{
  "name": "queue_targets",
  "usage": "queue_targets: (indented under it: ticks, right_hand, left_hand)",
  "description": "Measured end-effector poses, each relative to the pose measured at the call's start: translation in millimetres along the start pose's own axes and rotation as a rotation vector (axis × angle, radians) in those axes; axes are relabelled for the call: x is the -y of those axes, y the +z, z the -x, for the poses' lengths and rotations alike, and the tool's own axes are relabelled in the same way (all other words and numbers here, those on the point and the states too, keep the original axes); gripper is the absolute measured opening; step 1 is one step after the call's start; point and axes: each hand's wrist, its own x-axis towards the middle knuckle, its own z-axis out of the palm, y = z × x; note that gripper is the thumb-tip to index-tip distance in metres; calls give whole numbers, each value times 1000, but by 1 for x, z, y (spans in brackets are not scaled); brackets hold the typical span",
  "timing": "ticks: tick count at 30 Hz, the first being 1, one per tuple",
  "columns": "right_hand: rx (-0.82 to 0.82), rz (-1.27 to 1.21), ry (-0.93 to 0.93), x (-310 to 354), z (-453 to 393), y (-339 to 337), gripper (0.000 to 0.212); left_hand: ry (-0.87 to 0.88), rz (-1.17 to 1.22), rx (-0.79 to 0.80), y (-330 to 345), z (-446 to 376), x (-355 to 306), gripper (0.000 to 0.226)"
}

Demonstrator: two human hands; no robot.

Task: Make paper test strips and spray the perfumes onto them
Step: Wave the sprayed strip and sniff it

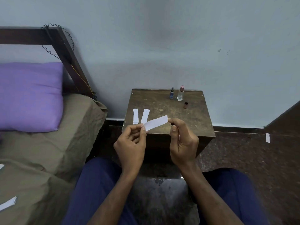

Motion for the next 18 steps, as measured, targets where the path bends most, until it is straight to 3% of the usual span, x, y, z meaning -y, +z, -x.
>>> queue_targets:
  ticks: [18]
  right_hand:
    - [-55,26,-42,-8,-14,8,21]
  left_hand:
    - [6,19,-27,14,-7,0,9]
